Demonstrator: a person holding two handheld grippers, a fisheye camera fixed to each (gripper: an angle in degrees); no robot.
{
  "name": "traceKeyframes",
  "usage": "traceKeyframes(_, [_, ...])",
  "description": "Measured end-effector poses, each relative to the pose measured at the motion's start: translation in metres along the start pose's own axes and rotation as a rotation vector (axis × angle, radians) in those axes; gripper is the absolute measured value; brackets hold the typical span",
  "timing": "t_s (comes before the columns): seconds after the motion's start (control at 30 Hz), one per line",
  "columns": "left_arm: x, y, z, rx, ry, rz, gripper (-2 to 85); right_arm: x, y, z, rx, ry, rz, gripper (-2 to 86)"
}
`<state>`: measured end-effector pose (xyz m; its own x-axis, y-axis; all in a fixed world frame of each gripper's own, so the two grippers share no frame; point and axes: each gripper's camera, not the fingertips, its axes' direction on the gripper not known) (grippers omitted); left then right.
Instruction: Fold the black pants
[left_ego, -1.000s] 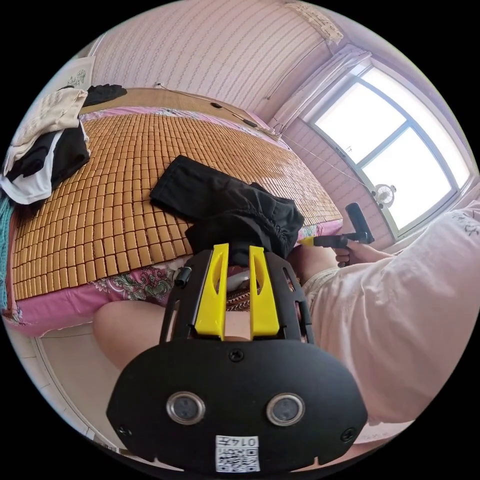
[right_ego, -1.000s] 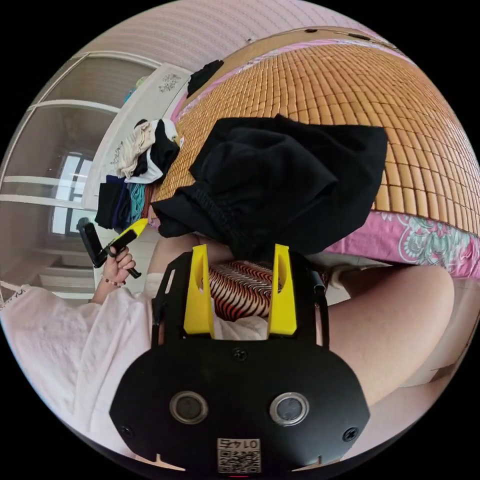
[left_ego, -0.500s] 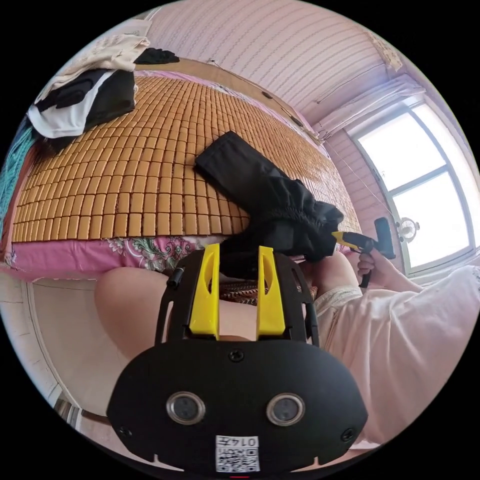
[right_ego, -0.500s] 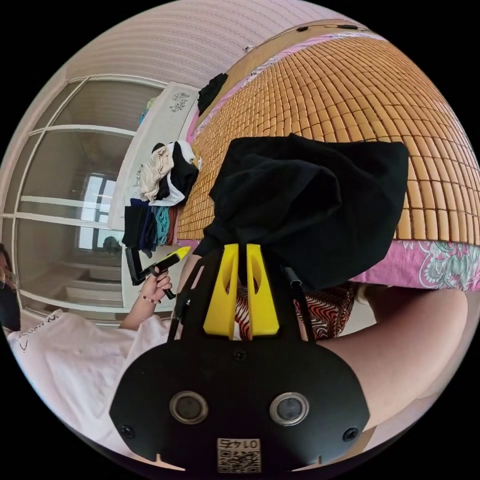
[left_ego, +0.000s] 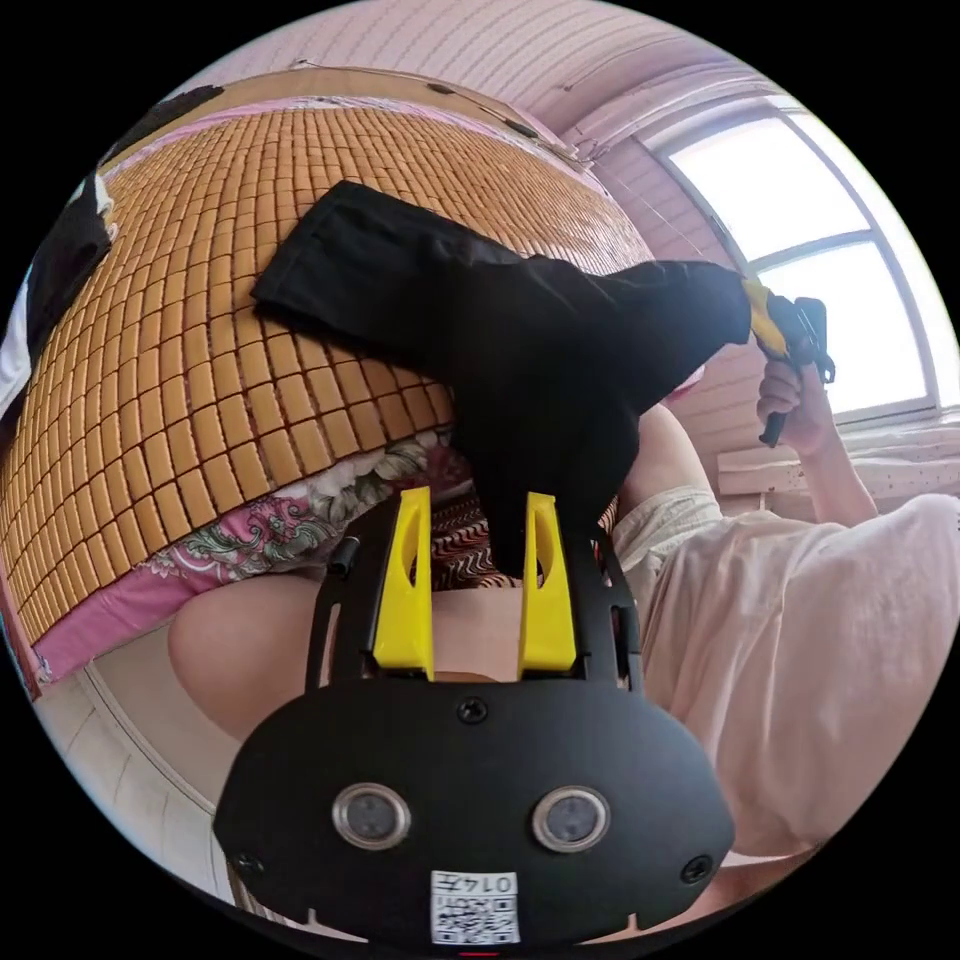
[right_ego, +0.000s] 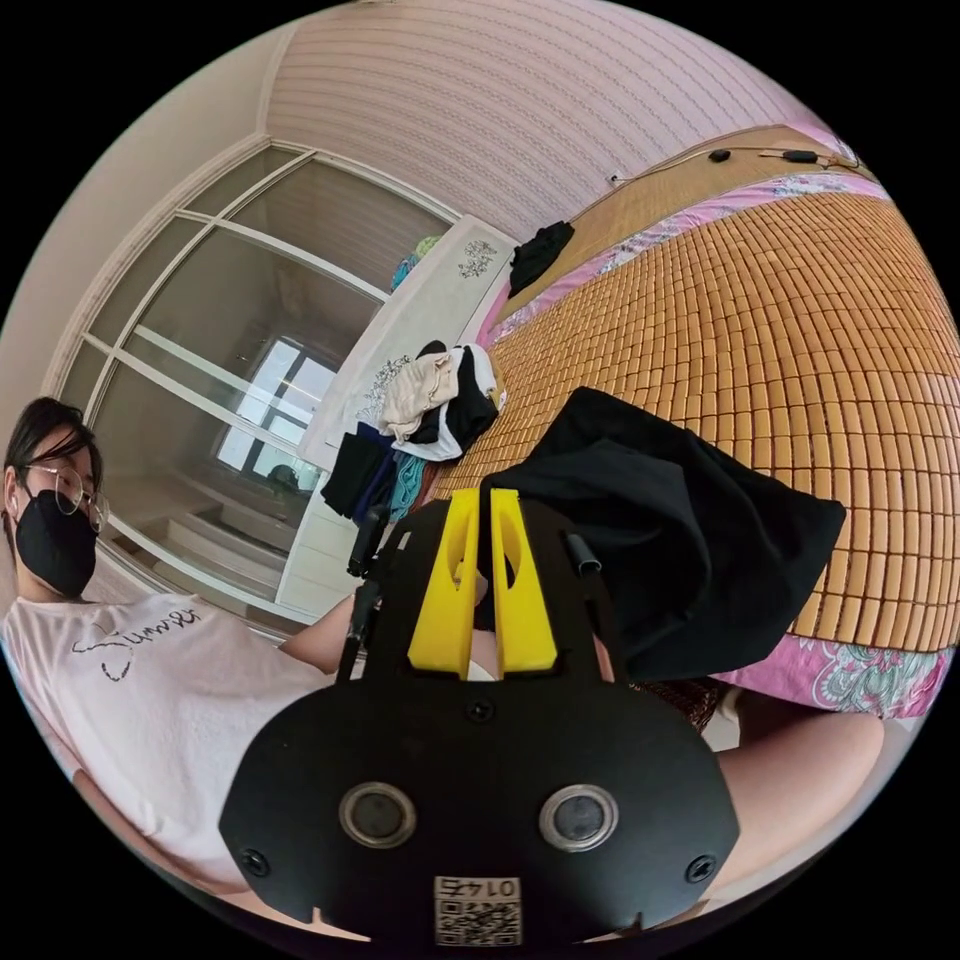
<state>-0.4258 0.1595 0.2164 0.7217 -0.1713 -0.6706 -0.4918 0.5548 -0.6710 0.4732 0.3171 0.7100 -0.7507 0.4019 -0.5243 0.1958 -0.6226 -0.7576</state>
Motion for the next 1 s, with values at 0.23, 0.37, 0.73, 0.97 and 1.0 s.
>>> traceKeyframes(0.23, [0.031, 0.019, -0.005, -0.005, 0.089, 0.044, 13.6, -0.018, 0.001, -0.002, -0.015, -0.055, -0.013, 1.0])
traceKeyframes(0.37, [0.052, 0.021, 0.009, -0.021, -0.034, 0.105, 13.3, -0.037, -0.002, -0.006, -0.029, -0.084, -0.049, 0.9])
traceKeyframes(0.73, [0.064, 0.017, 0.06, -0.225, -0.173, 0.222, 2.0, -0.099, -0.005, -0.058, 0.078, -0.098, -0.293, 0.8])
traceKeyframes(0.97, [0.124, 0.022, -0.011, 0.109, 0.197, 0.415, -0.9, -0.03, 0.039, -0.163, 0.622, -0.036, 0.053, 0.7])
traceKeyframes(1.0, [0.143, 0.014, -0.016, 0.158, 0.222, 0.484, -0.9, -0.019, 0.048, -0.185, 0.757, -0.132, 0.098, 0.7])
